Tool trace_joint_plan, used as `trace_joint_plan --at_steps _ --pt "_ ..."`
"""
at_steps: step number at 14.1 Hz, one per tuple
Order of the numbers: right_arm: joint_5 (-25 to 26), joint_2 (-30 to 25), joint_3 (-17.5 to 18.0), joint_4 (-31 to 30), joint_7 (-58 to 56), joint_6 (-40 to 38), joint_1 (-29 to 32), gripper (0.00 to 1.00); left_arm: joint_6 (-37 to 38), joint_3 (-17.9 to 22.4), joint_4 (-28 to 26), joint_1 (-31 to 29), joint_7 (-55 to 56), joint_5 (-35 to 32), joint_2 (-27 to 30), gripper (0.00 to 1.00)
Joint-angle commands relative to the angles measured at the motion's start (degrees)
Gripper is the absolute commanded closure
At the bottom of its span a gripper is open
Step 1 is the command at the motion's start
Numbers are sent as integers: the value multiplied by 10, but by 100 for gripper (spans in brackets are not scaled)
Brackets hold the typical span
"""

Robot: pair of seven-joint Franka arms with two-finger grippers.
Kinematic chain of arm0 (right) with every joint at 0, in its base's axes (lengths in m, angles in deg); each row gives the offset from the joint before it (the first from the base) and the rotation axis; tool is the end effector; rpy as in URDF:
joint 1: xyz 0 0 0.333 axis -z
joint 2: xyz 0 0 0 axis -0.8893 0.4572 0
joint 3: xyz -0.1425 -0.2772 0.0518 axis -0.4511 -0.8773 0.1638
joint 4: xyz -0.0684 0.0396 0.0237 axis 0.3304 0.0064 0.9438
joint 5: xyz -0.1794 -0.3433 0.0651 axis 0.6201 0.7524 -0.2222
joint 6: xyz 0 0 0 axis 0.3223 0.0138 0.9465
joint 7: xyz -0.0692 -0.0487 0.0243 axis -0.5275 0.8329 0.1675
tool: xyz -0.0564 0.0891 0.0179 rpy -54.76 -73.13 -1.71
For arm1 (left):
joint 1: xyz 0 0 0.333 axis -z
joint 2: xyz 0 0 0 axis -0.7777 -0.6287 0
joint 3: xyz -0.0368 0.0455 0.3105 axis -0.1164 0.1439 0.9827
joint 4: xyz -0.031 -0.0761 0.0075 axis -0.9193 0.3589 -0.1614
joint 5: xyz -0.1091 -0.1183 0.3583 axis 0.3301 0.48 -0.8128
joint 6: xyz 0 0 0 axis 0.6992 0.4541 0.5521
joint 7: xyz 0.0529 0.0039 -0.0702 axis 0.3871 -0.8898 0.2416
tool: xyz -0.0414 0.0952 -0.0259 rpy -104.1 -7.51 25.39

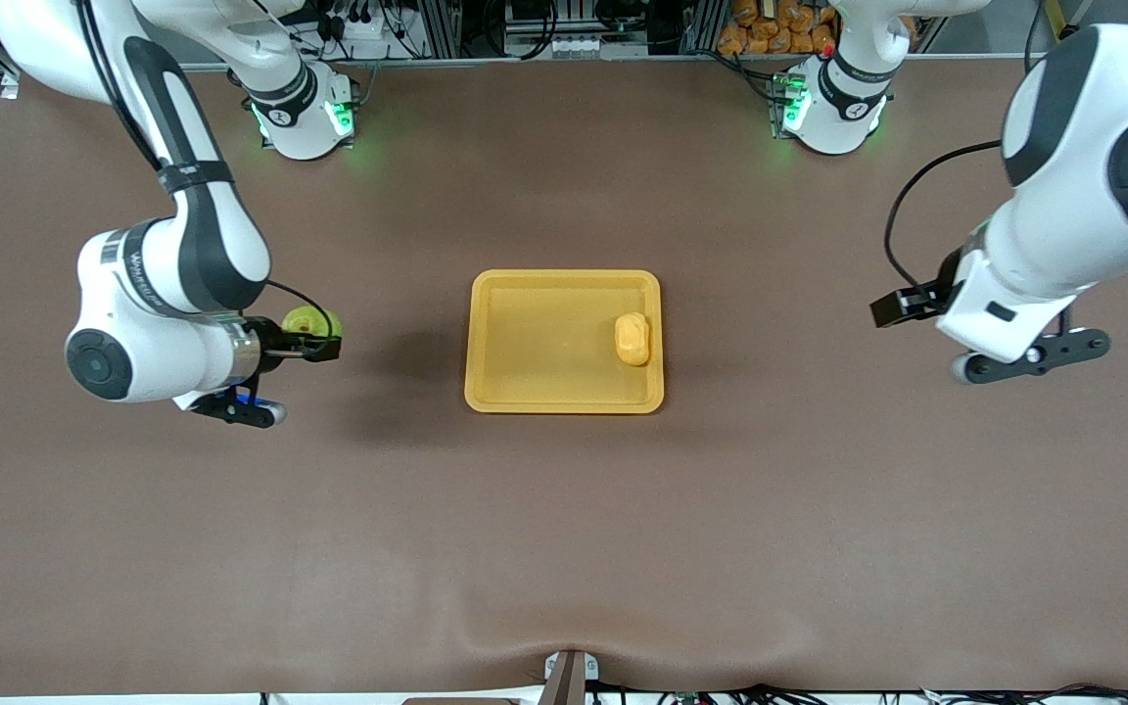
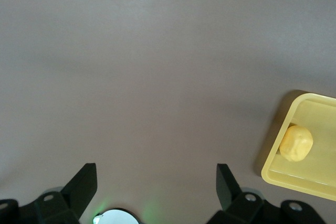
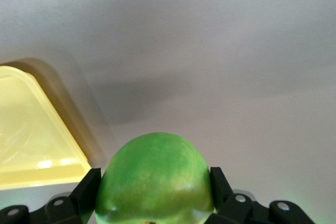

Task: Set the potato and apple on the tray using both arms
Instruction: 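Carry the green apple over the tray with the right gripper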

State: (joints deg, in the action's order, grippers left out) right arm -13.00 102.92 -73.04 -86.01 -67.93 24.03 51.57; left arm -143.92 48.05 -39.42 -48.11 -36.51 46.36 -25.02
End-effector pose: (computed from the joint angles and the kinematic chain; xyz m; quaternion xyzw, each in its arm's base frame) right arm 0.5952 0.1407 0.3376 -0.9689 0.1122 0.2130 0.0571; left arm 0.6001 -0.1317 0.5601 -0.9903 -0.0982 0.0599 0.0776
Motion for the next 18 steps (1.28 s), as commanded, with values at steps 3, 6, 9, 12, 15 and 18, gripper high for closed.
trace_joint_plan --at_steps 3,6,9,12,15,18 --pt "-13 -9 -6 -5 84 35 -56 100 0 -4 -12 -15 -21 -6 20 0" --pt "-13 -3 -6 -6 162 79 -112 100 0 -4 -12 -28 -21 -5 32 0" --pt "-13 18 -6 -6 219 134 -153 100 3 -7 -27 -40 -21 4 67 0" --pt "-13 36 -6 -6 250 168 -177 100 4 -8 -39 -54 -34 5 93 0" --pt "-13 52 -6 -7 275 198 -195 100 4 0 -47 -71 -87 42 118 0" --pt "-13 73 -6 -7 302 234 -216 100 4 24 -77 -66 -120 44 150 0"
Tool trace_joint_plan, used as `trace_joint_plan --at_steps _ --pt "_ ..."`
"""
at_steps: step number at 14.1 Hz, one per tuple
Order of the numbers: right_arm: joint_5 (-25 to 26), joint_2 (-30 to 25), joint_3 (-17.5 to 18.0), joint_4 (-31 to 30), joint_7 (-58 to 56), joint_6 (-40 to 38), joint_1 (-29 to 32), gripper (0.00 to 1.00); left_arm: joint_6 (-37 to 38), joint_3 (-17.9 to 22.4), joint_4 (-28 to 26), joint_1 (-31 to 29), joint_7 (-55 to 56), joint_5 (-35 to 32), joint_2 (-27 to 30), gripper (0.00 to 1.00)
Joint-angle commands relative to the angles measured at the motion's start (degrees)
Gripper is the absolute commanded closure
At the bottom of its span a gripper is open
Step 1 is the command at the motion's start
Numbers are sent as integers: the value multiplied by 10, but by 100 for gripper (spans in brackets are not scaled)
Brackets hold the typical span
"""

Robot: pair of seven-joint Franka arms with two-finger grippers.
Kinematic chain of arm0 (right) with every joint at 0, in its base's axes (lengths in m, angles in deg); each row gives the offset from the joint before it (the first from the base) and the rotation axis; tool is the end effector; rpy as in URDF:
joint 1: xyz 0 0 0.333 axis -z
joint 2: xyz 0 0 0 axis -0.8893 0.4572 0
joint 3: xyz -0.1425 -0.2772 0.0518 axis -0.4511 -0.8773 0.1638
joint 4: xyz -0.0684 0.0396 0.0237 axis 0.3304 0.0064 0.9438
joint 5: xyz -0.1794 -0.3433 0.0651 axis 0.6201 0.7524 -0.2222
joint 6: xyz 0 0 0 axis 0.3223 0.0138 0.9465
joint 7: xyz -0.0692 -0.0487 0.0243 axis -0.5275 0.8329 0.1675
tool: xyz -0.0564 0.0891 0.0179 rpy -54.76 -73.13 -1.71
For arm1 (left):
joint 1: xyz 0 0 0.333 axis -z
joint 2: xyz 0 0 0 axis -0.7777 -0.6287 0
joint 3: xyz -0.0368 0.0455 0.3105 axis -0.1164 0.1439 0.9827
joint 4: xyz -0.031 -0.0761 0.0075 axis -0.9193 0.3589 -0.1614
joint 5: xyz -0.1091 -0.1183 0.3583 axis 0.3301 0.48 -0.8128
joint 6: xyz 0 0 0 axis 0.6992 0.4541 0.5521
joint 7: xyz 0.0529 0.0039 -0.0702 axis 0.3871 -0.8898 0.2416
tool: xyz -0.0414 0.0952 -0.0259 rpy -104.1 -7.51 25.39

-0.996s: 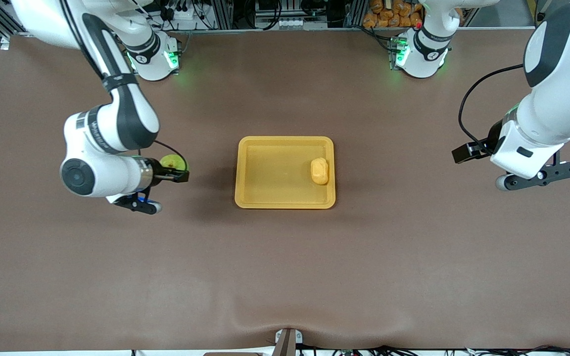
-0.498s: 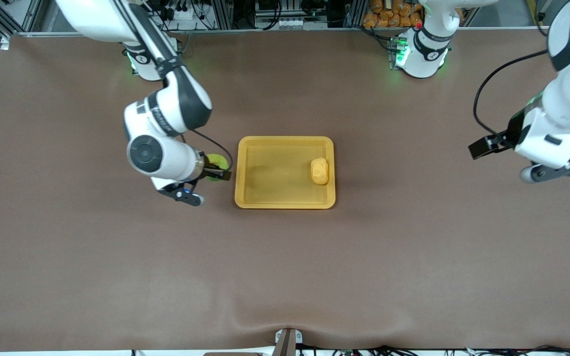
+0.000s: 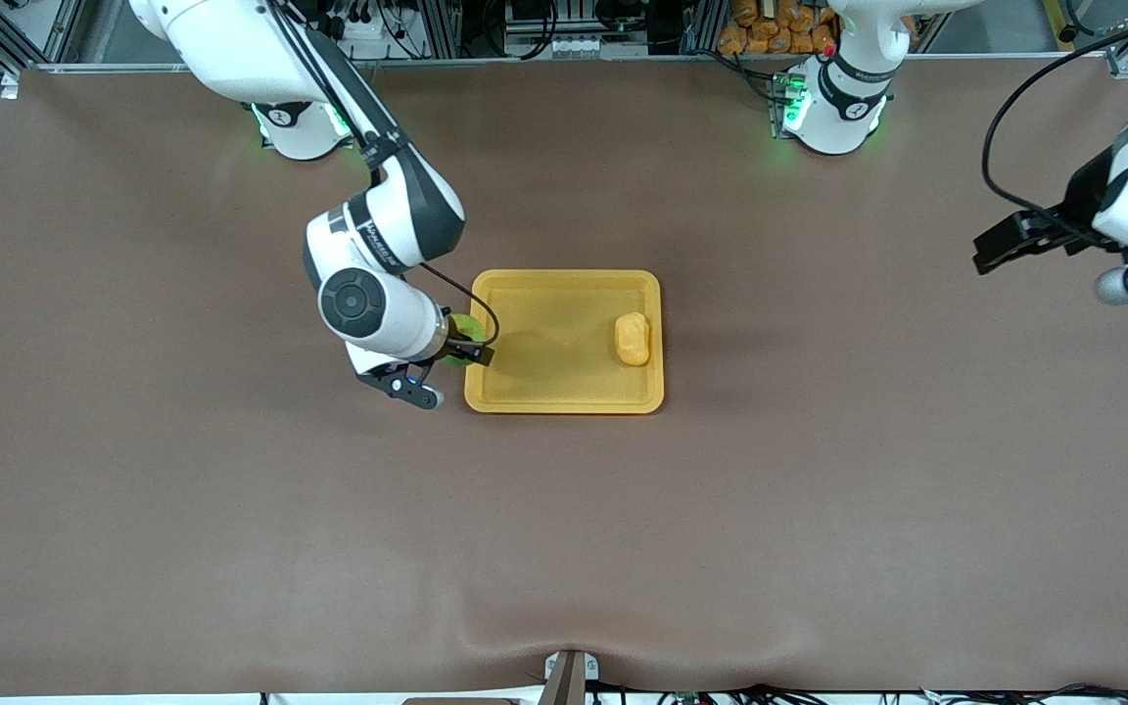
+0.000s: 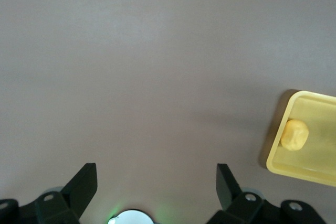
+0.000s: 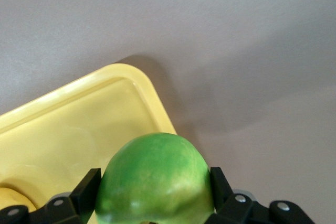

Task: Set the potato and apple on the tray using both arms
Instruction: 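Carry the green apple over the tray with the right gripper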

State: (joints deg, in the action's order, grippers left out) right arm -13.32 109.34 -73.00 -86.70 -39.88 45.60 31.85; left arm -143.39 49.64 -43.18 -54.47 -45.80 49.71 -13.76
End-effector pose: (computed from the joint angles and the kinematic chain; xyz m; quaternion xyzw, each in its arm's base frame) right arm 0.5527 0.3458 0.2824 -0.9698 0.2120 0.1149 0.0363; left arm 0.5559 -0.0597 0.6422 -0.9948 -0.0883 0.0155 0.0481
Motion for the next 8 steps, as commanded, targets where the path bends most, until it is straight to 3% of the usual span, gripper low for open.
trace_joint_plan --at_steps 1,8 --pt "-10 16 -6 0 23 29 -25 100 -2 14 -51 -3 -37 10 47 0" --pt "-9 59 -7 -1 70 88 -63 100 -26 28 -104 15 -39 18 100 0"
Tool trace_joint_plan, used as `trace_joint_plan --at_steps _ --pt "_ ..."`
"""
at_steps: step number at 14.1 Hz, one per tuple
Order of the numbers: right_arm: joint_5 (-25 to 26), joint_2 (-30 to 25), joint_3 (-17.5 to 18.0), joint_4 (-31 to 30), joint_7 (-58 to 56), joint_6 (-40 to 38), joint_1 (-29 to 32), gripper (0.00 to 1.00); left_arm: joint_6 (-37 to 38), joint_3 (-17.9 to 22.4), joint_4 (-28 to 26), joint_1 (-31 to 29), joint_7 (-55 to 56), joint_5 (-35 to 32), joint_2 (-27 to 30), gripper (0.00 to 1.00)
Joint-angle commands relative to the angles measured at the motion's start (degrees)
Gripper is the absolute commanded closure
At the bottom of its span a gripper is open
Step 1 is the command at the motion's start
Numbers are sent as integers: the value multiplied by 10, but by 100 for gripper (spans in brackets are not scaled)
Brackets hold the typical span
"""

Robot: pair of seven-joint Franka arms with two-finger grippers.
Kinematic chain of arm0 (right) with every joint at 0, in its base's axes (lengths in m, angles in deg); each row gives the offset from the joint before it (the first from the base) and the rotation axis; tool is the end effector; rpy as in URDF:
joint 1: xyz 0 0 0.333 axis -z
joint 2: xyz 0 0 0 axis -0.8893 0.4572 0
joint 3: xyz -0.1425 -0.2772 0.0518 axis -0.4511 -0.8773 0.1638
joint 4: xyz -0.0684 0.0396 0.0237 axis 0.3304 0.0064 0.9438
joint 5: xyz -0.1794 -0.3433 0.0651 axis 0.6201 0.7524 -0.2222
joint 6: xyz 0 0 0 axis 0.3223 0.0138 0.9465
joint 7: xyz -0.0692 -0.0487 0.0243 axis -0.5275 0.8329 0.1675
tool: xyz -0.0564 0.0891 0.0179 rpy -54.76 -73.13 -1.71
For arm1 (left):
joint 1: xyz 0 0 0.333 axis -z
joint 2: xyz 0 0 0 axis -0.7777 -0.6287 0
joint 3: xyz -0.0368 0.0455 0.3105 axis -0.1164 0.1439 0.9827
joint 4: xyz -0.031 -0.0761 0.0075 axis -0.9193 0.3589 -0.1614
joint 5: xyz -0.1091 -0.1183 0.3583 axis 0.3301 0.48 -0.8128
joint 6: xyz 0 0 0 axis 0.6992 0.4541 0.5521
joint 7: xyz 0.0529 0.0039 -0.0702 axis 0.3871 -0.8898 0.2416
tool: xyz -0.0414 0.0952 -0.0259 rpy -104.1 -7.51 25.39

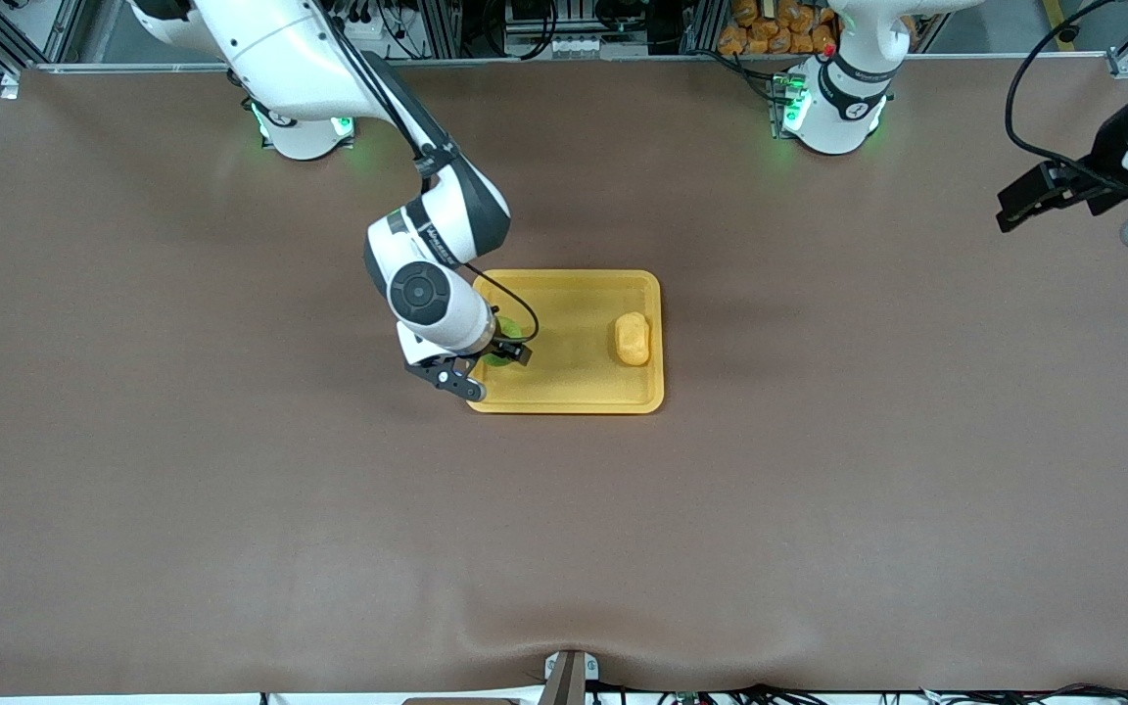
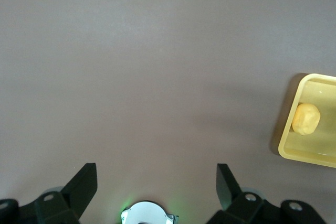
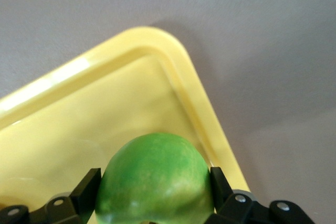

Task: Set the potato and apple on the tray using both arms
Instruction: 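Carry the green apple over the tray with the right gripper, then lower the apple onto the tray and open the right gripper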

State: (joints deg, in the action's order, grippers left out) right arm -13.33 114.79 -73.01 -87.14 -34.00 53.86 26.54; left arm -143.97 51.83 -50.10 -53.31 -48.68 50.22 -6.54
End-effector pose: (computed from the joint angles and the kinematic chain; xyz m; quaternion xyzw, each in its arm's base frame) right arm 0.5264 0.3955 0.2272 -0.9680 0.2289 0.0970 0.0330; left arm 0.5180 -0.0531 0.6546 -0.9960 -0.0720 0.0093 0.0525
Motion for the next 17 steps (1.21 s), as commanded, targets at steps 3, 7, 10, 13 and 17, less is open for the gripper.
trace_joint_plan --at_steps 3,7,10,13,17 --pt "-8 10 -8 1 12 6 -14 100 -23 6 -32 -4 -11 48 31 0" --pt "-8 16 -8 0 20 6 -14 2 -17 6 -32 -5 -40 48 33 0" --pt "-2 16 -8 3 35 5 -16 0 -10 6 -32 -4 -43 48 33 0" --pt "-2 9 -9 8 29 -4 -8 0 -3 3 -32 -3 -42 48 29 0" --pt "1 -2 -14 74 28 -132 14 0 -4 3 -31 -2 -41 44 18 0"
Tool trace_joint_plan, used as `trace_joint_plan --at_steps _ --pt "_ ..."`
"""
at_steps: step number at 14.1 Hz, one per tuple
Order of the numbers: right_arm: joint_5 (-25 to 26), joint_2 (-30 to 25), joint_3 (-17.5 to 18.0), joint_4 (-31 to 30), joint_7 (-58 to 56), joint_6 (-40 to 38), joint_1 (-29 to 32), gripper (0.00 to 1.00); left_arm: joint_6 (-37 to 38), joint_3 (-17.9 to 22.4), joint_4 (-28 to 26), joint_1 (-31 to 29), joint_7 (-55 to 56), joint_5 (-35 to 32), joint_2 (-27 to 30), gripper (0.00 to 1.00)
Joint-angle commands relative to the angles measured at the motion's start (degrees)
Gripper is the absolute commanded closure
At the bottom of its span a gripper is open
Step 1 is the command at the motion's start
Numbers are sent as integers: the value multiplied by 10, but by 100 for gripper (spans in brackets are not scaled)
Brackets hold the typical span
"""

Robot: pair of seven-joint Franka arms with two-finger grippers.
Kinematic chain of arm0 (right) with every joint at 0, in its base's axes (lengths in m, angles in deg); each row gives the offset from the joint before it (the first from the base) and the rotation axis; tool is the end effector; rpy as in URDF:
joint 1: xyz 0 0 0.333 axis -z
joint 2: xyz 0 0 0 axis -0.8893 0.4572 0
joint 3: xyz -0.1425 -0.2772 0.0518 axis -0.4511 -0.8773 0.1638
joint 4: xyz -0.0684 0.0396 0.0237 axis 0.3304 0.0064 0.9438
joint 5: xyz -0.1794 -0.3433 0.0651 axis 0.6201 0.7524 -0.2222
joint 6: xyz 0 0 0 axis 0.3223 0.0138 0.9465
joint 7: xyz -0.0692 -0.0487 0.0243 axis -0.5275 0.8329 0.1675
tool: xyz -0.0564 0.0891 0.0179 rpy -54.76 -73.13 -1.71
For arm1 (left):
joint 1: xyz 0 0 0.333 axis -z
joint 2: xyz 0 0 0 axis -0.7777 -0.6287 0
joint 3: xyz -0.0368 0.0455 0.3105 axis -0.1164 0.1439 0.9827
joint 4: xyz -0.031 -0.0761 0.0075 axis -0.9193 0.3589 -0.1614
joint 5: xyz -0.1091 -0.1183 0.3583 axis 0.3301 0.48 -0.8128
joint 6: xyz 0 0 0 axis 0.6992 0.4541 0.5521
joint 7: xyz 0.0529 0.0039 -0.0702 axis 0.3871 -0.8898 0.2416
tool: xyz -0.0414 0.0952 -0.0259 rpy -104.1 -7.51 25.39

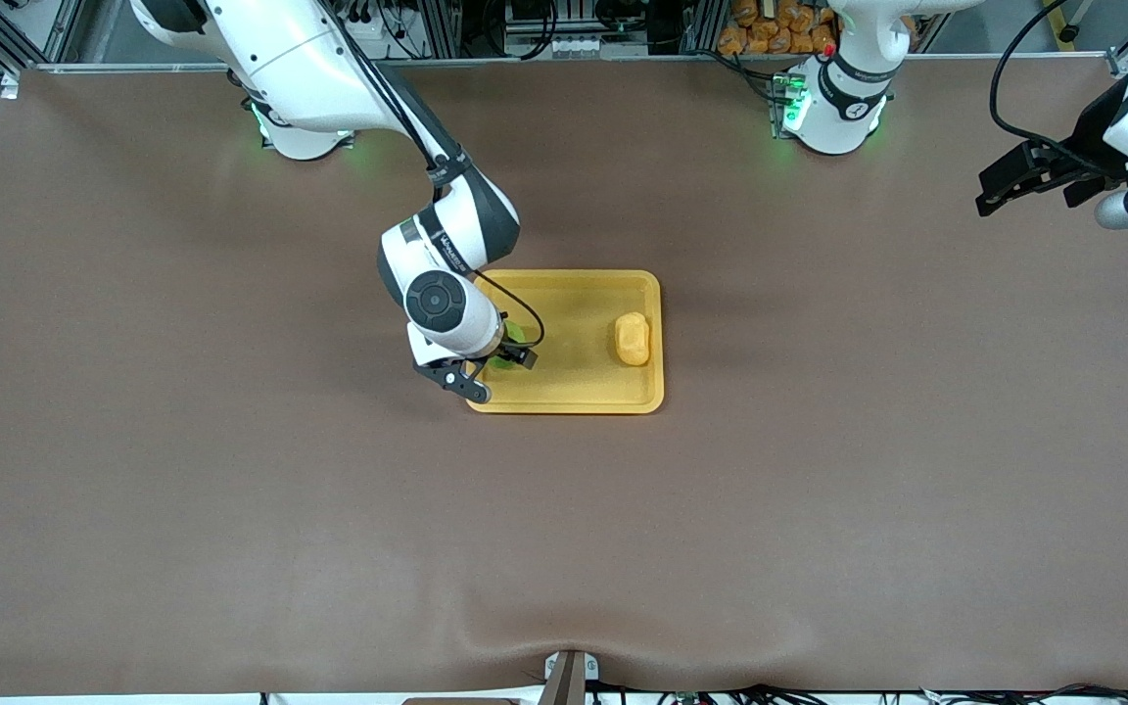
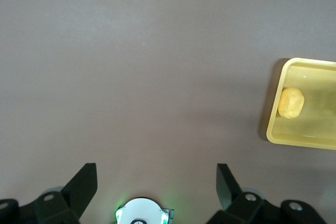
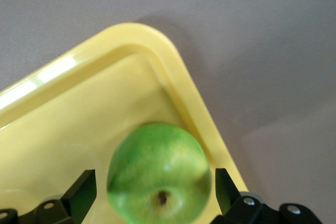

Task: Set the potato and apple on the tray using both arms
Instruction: 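Lower the apple onto the tray and open the right gripper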

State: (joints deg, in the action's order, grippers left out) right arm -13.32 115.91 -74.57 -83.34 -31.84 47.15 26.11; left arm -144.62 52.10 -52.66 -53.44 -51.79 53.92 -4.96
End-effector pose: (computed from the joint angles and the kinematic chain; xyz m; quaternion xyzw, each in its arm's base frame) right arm 0.5354 0.3927 0.2334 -0.9616 0.2468 0.1201 0.0063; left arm 0.5100 -0.0571 0.6485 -0.9985 -0.0456 0.0185 0.0228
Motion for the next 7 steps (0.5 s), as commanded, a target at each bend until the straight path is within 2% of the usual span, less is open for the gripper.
trace_joint_plan --at_steps 1,5,7 --pt "2 -13 2 51 8 -89 21 0 2 -2 -3 -1 -10 6 3 0" --pt "2 -26 -1 84 6 -120 42 0 -3 -9 -1 5 -5 4 1 0" --pt "2 -26 -1 116 6 -161 57 0 -4 -12 -2 3 -6 4 1 0"
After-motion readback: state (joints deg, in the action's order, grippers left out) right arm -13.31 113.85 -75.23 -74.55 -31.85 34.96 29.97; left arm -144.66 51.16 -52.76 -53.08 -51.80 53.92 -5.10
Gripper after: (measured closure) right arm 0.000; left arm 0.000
